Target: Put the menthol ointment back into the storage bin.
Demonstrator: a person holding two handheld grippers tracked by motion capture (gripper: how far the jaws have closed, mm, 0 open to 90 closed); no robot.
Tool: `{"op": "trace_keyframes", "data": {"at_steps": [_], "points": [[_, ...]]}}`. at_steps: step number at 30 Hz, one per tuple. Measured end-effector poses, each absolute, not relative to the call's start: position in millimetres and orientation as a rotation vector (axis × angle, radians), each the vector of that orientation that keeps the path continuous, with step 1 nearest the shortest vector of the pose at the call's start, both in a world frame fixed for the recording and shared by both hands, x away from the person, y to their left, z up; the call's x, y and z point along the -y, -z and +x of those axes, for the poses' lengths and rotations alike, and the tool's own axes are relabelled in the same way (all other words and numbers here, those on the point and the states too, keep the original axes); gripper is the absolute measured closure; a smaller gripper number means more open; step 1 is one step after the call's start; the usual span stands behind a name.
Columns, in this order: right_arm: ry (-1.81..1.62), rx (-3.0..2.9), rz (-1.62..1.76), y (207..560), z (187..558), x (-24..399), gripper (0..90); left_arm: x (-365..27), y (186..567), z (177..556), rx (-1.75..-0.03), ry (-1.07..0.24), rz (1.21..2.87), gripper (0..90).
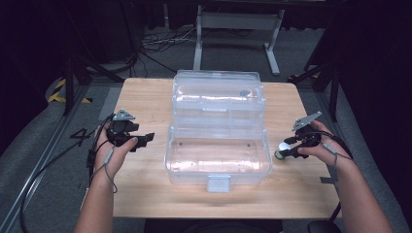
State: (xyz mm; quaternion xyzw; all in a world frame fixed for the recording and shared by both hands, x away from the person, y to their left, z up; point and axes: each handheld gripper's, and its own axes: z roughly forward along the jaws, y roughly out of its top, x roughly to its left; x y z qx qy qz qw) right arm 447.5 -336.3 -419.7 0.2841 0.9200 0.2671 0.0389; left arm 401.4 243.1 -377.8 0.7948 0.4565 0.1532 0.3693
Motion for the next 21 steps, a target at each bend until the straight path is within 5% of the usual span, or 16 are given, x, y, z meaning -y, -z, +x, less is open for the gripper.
{"op": "trace_keyframes", "data": {"at_steps": [21], "points": [[-0.705, -2.833, 0.790, 426.7, 449.1, 331.4, 50.3, -242.8, 378.8, 401.5, -1.174, -0.385, 2.045, 28.8]]}}
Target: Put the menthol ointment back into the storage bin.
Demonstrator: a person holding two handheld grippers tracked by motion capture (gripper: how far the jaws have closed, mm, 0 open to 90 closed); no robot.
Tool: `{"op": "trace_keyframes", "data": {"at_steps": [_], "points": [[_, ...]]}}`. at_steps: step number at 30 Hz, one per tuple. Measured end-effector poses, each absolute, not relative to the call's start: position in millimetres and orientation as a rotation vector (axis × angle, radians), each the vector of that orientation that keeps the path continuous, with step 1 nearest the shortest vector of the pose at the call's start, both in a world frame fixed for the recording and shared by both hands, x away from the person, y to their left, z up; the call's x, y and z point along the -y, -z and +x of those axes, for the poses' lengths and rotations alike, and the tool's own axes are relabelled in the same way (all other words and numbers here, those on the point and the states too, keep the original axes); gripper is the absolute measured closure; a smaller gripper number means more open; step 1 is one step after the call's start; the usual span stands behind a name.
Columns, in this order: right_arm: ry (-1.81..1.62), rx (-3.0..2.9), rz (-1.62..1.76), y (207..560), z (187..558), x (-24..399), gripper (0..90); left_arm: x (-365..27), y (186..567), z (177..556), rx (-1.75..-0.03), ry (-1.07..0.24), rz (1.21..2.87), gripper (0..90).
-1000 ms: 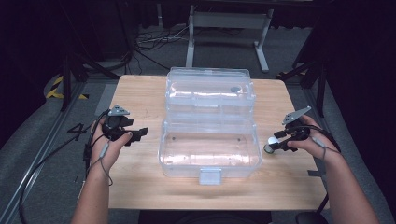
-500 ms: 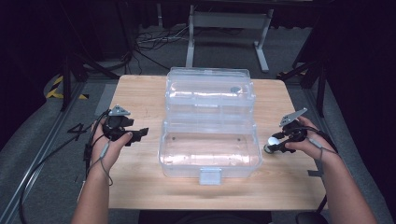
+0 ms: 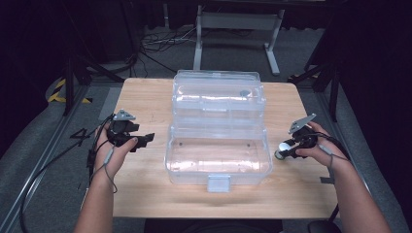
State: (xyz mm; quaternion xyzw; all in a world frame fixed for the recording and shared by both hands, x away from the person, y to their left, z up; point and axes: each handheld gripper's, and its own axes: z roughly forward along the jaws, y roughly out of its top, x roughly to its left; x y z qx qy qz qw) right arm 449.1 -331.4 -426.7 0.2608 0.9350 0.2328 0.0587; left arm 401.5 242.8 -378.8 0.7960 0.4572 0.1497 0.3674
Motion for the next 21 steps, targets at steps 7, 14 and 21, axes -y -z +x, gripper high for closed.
{"op": "trace_keyframes", "data": {"at_steps": [7, 14, 21], "points": [[-0.725, -2.846, 0.793, 419.6, 446.9, 330.1, 50.5, -242.0, 378.8, 401.6, -1.172, -0.381, 2.045, 28.8], [-0.731, -2.853, 0.756, 402.5, 442.3, 328.4, 50.6, -242.0, 378.4, 401.7, -1.169, -0.381, 2.050, 28.8], [-0.752, -2.860, 0.713, 385.3, 436.6, 324.1, 50.6, -241.7, 378.0, 401.6, -1.167, -0.380, 2.052, 28.7]]}}
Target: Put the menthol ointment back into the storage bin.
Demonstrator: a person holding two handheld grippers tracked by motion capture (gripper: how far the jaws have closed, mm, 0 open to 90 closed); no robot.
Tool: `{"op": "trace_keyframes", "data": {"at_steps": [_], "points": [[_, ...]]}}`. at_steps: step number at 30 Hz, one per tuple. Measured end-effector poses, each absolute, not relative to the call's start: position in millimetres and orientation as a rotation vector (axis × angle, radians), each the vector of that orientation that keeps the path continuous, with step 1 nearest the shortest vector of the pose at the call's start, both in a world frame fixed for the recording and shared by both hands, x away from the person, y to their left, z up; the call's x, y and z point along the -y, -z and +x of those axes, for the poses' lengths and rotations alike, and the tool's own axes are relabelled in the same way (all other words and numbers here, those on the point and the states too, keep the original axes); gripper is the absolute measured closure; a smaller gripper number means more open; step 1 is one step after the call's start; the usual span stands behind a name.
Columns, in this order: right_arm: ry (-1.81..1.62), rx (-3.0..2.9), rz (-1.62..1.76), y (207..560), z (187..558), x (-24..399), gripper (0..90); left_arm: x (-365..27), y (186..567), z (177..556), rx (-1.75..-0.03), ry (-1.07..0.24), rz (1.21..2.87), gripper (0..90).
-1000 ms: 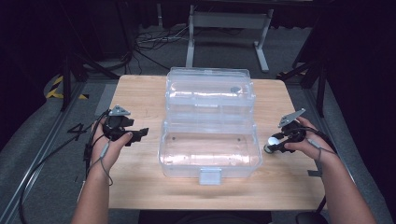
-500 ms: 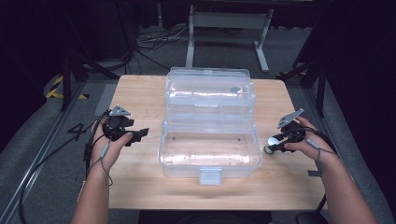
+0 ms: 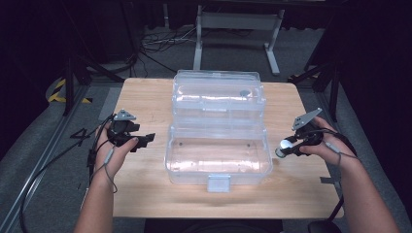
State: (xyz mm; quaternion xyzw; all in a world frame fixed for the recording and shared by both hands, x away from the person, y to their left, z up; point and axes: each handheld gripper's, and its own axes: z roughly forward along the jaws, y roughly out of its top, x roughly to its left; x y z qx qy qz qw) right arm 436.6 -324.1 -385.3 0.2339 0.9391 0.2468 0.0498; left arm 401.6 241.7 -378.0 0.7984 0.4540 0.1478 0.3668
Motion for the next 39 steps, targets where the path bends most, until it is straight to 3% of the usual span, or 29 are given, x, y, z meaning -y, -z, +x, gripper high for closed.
{"op": "trace_keyframes", "data": {"at_steps": [39], "points": [[-0.821, -2.896, 0.465, 324.3, 410.1, 291.8, 50.6, -241.5, 377.6, 401.9, -1.162, -0.370, 2.060, 28.6]]}}
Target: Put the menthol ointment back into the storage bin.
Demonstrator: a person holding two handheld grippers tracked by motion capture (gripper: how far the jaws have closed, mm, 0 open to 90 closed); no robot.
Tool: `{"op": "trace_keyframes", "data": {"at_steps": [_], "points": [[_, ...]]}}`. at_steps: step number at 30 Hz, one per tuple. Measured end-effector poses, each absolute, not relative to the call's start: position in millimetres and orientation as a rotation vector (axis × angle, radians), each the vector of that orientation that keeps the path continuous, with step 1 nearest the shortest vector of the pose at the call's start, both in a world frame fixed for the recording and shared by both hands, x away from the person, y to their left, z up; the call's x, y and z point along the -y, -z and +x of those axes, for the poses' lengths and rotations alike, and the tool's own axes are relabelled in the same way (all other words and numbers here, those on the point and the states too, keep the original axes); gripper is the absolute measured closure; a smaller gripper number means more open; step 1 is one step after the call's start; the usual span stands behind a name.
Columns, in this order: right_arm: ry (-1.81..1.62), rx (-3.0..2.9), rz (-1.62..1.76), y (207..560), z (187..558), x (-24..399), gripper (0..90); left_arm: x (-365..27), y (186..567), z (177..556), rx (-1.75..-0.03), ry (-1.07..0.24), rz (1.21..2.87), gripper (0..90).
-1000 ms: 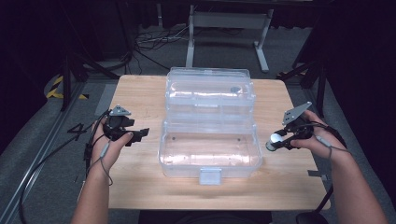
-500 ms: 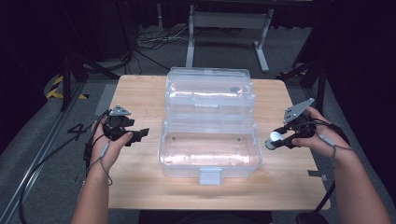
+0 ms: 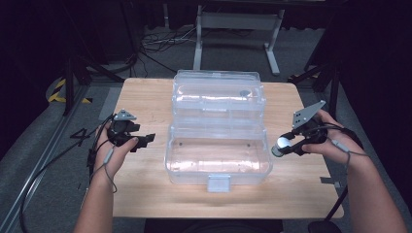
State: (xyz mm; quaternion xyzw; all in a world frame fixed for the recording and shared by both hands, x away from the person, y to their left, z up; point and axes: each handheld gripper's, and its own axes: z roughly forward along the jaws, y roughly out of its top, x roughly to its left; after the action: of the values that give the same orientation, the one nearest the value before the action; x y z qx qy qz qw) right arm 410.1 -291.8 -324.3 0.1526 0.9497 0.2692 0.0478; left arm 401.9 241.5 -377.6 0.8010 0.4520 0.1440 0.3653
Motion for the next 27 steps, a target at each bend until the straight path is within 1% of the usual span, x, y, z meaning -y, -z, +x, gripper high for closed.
{"op": "trace_keyframes", "data": {"at_steps": [12, 27], "points": [[-0.865, -2.920, 0.376, 313.5, 403.6, 274.7, 50.6, -241.9, 377.3, 401.8, -1.159, -0.370, 2.061, 28.5], [-0.867, -2.959, 0.290, 320.0, 398.2, 250.8, 50.6, -241.6, 377.6, 401.8, -1.155, -0.369, 2.064, 28.4]]}}
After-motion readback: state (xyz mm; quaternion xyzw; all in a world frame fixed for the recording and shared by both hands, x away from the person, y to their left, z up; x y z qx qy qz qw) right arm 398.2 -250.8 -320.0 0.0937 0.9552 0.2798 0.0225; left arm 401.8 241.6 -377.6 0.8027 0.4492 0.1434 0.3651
